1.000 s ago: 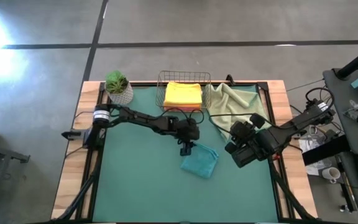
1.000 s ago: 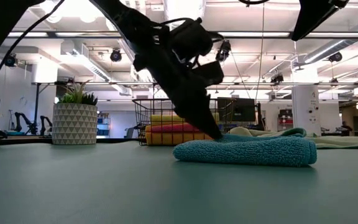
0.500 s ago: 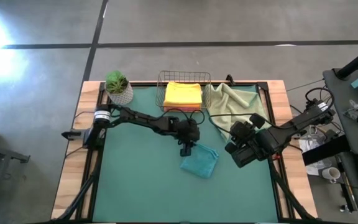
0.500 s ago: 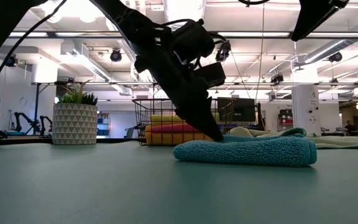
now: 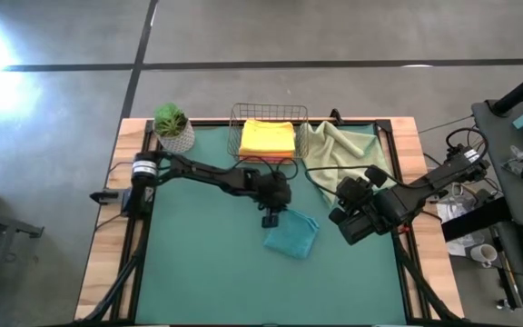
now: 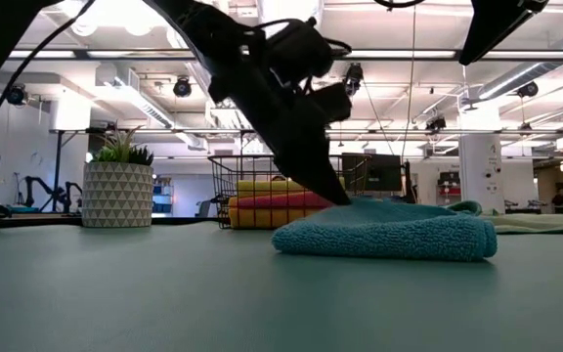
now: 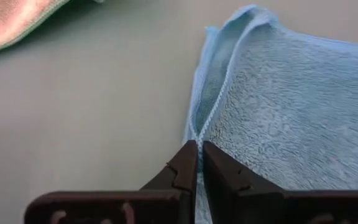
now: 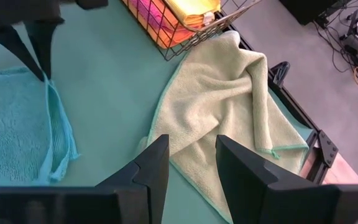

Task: Fold microfiber towels
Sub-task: Fold the blue microfiber towel

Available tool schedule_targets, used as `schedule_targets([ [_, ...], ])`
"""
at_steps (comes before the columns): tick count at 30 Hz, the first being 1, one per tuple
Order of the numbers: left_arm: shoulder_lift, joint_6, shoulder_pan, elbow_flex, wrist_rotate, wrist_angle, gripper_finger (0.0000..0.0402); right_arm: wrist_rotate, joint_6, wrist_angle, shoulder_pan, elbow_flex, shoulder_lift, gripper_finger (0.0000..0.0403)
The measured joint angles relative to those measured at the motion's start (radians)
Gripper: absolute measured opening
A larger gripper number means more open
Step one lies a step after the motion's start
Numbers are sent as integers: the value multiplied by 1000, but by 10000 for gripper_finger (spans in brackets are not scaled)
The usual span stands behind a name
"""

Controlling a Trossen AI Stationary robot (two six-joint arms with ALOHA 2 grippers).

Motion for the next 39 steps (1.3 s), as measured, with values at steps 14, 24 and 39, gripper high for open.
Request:
schedule_targets([
  [14,-58,-3,-6,-1,0,-202,6,0,1,-3,0,0,0,123],
  [24,-140,-37,-13,6,-38,-319,6,0,2,1,0,0,0,123],
  [39,-152,-211,-33,-26,-128,-483,6,1,1,0,0,-2,0,123],
])
